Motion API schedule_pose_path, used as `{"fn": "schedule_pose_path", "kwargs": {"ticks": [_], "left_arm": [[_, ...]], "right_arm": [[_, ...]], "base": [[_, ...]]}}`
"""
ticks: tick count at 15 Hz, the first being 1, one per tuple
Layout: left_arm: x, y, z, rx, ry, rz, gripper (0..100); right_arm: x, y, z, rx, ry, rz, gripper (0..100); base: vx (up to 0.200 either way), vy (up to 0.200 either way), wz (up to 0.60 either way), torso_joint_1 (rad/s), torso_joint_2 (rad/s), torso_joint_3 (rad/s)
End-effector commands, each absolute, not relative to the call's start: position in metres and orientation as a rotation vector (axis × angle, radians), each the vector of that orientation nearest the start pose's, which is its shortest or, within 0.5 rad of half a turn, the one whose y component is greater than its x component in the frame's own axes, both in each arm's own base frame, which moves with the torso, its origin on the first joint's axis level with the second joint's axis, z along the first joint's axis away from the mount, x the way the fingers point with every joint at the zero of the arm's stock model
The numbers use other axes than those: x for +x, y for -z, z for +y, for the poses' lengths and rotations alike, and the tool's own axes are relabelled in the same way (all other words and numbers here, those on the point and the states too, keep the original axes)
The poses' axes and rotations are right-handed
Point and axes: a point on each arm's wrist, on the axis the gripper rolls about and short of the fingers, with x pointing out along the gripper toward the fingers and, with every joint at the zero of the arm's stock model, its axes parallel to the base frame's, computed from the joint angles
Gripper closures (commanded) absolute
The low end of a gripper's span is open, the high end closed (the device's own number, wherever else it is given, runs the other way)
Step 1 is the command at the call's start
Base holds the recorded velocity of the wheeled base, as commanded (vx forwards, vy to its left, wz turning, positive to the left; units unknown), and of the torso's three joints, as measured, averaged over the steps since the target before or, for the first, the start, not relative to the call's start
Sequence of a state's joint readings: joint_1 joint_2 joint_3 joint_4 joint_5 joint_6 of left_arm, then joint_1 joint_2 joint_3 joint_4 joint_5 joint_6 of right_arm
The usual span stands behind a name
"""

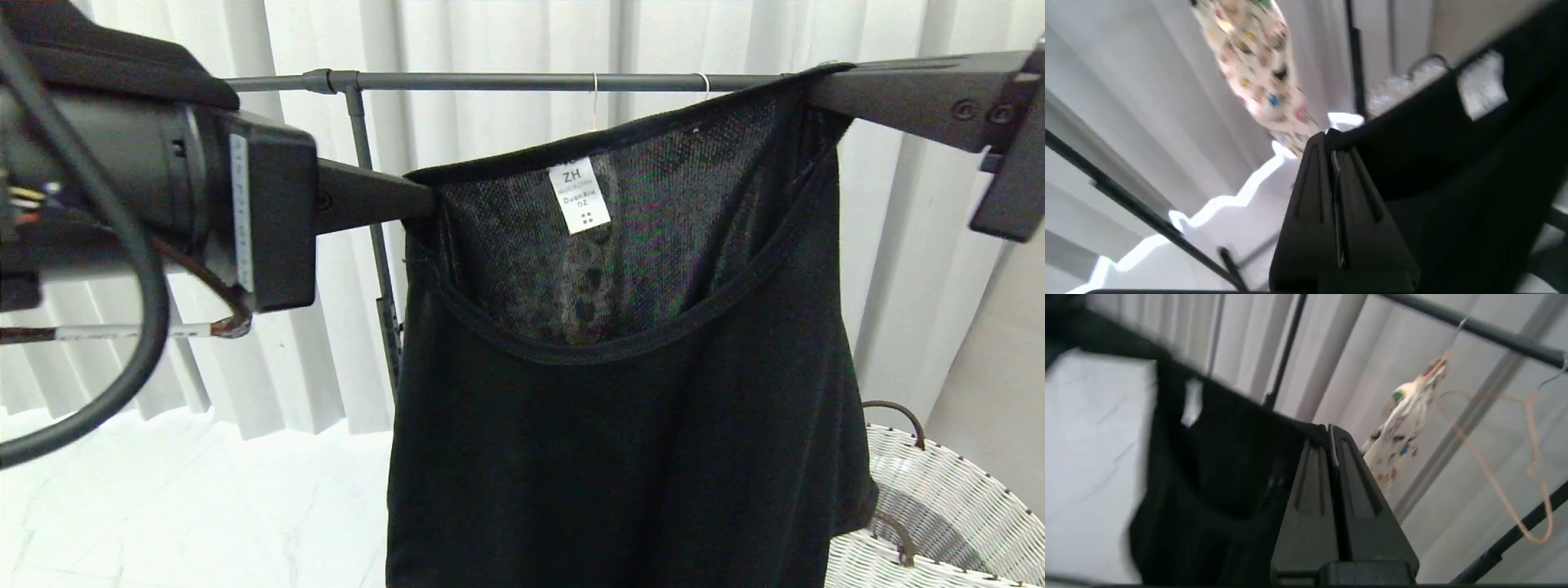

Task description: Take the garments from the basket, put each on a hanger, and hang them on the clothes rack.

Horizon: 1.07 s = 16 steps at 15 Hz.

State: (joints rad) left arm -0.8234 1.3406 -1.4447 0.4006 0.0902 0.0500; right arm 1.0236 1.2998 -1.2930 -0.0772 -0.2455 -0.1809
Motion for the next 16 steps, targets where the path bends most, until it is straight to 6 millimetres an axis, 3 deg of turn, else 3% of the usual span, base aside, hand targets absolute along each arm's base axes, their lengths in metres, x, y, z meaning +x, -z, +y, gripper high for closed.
{"fn": "schedule_pose_path", "kwargs": {"ticks": [1,4,8,13,16], "left_arm": [[0.105,-0.362,-0.139,0.091,0.838,0.261,100],[0.085,-0.368,-0.137,0.010,0.974,0.268,100],[0.076,-0.373,-0.127,-0.013,1.076,0.252,100],[0.076,-0.373,-0.128,-0.013,1.078,0.252,100],[0.082,-0.369,-0.130,0.002,1.042,0.262,100]], "right_arm": [[0.127,-0.357,0.190,-0.157,-0.758,-0.096,100],[0.136,-0.357,0.205,-0.155,-0.763,-0.104,100],[0.144,-0.362,0.219,-0.148,-0.763,-0.113,100],[0.144,-0.363,0.218,-0.153,-0.758,-0.119,100],[0.136,-0.370,0.205,-0.156,-0.752,-0.141,100]], "base": [[0.000,0.000,0.00,0.000,0.00,0.000],[0.000,0.000,0.00,0.000,0.00,0.000],[0.000,0.000,0.00,0.000,0.00,0.000],[0.000,0.000,0.00,0.000,0.00,0.000],[0.000,0.000,0.00,0.000,0.00,0.000]]}}
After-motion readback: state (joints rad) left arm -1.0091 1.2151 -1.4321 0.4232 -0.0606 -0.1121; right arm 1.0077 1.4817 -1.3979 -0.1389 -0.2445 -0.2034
